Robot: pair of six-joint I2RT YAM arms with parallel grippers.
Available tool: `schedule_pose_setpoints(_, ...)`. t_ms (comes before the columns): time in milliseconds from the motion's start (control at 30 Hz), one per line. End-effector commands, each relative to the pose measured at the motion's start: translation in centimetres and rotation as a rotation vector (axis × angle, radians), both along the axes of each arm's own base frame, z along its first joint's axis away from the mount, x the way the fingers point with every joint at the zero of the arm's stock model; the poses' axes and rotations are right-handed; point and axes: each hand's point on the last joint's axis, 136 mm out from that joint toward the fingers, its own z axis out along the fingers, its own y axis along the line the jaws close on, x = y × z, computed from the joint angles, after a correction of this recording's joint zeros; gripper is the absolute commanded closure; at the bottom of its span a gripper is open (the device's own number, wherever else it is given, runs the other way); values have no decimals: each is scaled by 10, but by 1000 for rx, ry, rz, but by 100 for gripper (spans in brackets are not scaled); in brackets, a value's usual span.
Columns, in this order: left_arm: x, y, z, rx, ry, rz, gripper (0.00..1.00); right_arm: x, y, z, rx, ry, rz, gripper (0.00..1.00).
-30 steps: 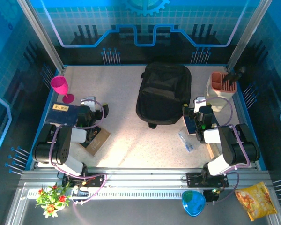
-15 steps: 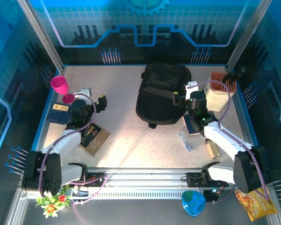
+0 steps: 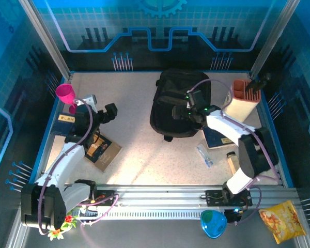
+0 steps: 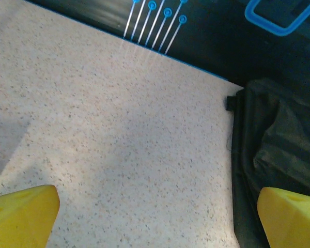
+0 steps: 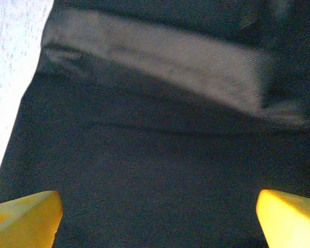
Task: Pack the student bag
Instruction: Move the student bag to the top-center of the table.
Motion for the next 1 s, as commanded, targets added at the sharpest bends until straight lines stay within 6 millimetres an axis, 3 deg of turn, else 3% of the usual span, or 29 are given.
schedule_pose_setpoints(0, -1, -13, 8, -28, 10, -63, 1, 2, 33, -12, 9, 75, 46, 4)
schedule_pose_setpoints(267, 0, -15, 2, -30, 36, -75, 1, 19, 91, -47, -25, 135, 124, 7)
schedule_pose_setpoints(467, 0, -15, -1, -36, 44, -72, 1, 10, 158, -77, 19, 190, 248, 8)
schedule_pose_setpoints(600, 2, -17, -1, -49, 51, -78, 1, 0, 210, -83, 65, 195, 336, 9)
schedule_pose_setpoints(733, 4, -20, 1, -73, 55, -79, 1, 0, 249, -78, 107, 188, 390, 9)
schedule_pose_setpoints(800, 6, -24, 3, -98, 53, -92, 1, 3, 258, -60, 139, 168, 402, 10)
schedule_pose_setpoints(867, 9, -30, 6, -129, 60, -115, 1, 7, 257, -39, 170, 146, 396, 10)
schedule_pose_setpoints(967, 13, -43, 13, -183, 75, -173, 1, 4, 240, 12, 240, 109, 377, 10)
